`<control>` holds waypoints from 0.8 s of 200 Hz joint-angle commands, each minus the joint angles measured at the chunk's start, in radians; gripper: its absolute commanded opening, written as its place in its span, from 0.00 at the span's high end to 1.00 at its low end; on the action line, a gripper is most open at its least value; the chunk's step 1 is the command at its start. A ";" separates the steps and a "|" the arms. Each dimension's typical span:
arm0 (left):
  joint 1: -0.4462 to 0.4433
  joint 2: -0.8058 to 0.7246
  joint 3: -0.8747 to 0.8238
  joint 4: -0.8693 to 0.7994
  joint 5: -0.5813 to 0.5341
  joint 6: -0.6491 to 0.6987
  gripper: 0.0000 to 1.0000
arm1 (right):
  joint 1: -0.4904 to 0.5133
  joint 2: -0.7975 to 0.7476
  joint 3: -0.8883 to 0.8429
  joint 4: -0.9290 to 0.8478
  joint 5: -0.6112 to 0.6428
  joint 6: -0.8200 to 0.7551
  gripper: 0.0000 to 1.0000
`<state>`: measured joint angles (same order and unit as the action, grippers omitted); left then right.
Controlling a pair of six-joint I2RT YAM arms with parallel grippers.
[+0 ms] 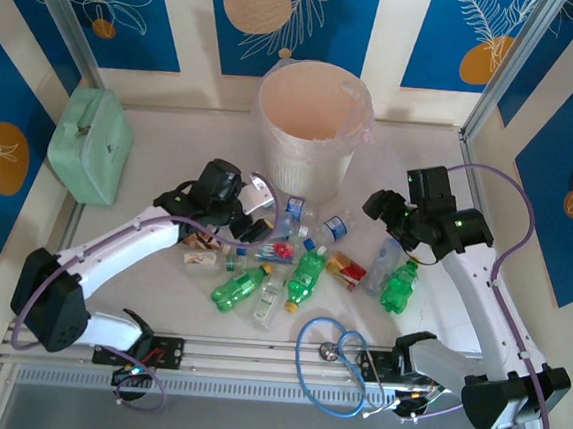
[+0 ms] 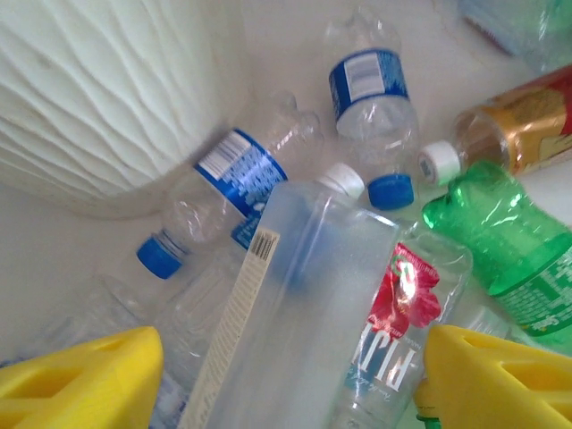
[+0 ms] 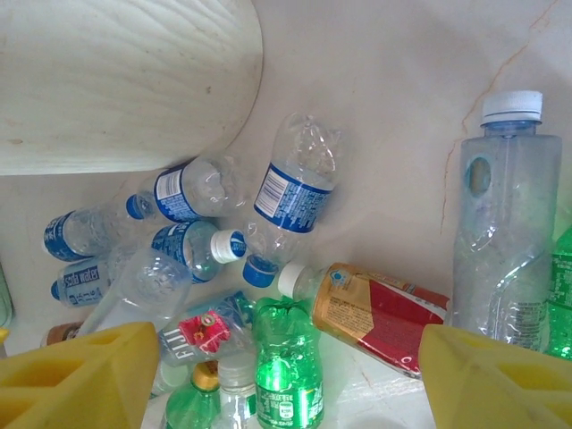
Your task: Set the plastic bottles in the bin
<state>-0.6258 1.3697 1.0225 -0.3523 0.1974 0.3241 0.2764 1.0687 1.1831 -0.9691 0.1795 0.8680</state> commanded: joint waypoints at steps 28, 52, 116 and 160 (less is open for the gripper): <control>-0.030 0.088 -0.017 0.046 -0.066 0.067 0.09 | -0.011 -0.030 -0.001 -0.009 -0.031 -0.004 0.22; -0.045 0.120 -0.024 0.078 -0.087 0.121 0.08 | -0.024 -0.039 -0.019 -0.001 -0.049 0.004 0.22; -0.078 0.182 -0.065 0.183 -0.142 0.196 0.07 | -0.028 -0.049 -0.039 0.010 -0.070 0.020 0.22; -0.116 0.235 -0.097 0.284 -0.225 0.238 0.14 | -0.037 -0.059 -0.041 0.013 -0.084 0.023 0.21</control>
<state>-0.7177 1.5745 0.9436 -0.1463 0.0265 0.5167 0.2481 1.0348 1.1496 -0.9581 0.1295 0.8764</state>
